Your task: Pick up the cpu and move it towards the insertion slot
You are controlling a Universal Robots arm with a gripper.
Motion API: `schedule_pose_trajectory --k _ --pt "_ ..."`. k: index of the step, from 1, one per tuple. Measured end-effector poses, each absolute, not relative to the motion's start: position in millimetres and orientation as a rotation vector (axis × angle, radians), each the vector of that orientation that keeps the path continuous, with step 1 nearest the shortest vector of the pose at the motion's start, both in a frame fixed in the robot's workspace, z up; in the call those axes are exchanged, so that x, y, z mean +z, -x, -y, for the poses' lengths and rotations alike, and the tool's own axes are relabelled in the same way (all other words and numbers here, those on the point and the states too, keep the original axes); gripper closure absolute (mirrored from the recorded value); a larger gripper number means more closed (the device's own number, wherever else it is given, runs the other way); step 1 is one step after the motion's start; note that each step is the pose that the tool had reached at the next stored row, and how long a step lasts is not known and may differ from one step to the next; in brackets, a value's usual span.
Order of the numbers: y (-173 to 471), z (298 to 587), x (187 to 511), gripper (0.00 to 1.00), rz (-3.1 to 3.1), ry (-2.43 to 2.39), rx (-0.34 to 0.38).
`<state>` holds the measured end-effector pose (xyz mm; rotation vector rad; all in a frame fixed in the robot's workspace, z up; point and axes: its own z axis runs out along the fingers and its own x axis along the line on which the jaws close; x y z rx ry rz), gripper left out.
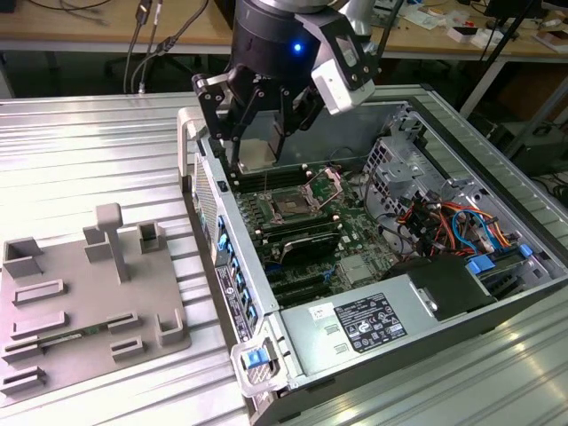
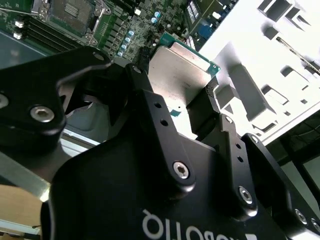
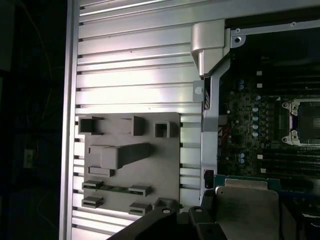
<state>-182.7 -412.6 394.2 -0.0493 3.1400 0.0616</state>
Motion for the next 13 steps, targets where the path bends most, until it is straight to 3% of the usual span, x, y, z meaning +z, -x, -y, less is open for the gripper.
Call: schedule_pose_trajectory --k 13 --pt "158 408 393 0.45 -3.140 0.049 0.061"
